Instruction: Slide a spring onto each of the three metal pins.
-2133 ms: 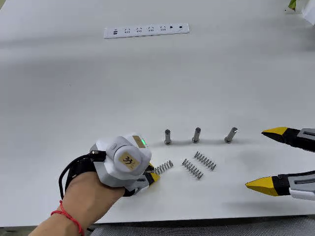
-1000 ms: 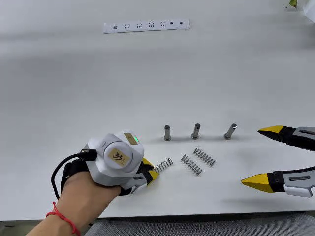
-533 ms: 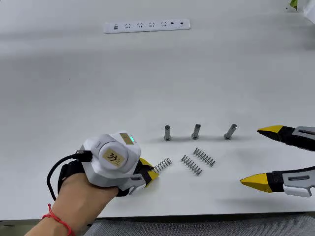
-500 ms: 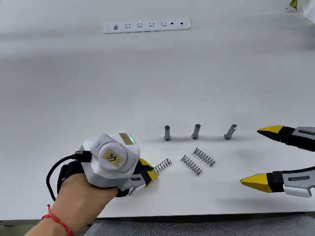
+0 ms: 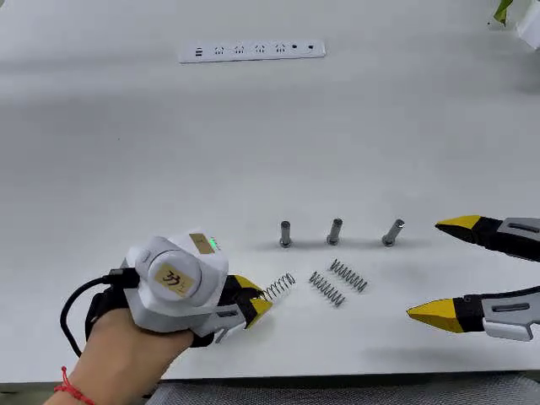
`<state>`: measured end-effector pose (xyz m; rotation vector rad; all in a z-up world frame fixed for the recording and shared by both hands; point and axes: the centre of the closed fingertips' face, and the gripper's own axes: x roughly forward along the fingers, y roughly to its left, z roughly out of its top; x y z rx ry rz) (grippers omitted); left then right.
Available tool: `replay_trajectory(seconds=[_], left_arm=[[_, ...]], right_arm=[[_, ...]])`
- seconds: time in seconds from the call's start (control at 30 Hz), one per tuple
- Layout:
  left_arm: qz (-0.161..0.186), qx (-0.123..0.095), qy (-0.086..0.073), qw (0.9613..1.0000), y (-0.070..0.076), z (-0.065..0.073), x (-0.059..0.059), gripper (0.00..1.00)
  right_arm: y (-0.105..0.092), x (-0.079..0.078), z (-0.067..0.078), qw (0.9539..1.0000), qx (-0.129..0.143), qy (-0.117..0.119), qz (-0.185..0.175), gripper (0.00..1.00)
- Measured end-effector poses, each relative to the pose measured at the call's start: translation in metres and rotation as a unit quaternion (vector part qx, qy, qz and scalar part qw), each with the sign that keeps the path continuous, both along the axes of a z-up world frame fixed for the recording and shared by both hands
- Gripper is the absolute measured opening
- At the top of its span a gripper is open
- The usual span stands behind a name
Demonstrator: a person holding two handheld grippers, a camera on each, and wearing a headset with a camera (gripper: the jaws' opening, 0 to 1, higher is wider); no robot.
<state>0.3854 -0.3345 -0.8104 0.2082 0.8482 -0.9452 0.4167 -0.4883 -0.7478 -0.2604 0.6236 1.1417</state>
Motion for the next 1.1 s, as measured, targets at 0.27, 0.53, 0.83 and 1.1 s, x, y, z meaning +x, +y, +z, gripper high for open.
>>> replay_trajectory(seconds=[0.27, 0.53, 0.83, 1.1], left_arm=[[0.010, -0.035, -0.022, 0.9991, -0.006, 0.023, 0.007, 0.10], [0.016, -0.077, -0.056, 0.9953, -0.015, 0.050, 0.018, 0.10], [0.022, -0.121, -0.090, 0.9883, -0.025, 0.078, 0.029, 0.10], [0.026, -0.150, -0.111, 0.9821, -0.032, 0.095, 0.035, 0.10]], right_arm=[[0.013, 0.006, 0.018, 0.9997, 0.026, -0.005, 0.001, 0.72], [0.026, 0.012, 0.037, 0.9981, 0.062, -0.002, -0.009, 0.67], [0.048, 0.015, 0.058, 0.9920, 0.121, 0.020, -0.030, 0.57], [0.067, 0.020, 0.070, 0.9777, 0.187, 0.064, -0.070, 0.44]])
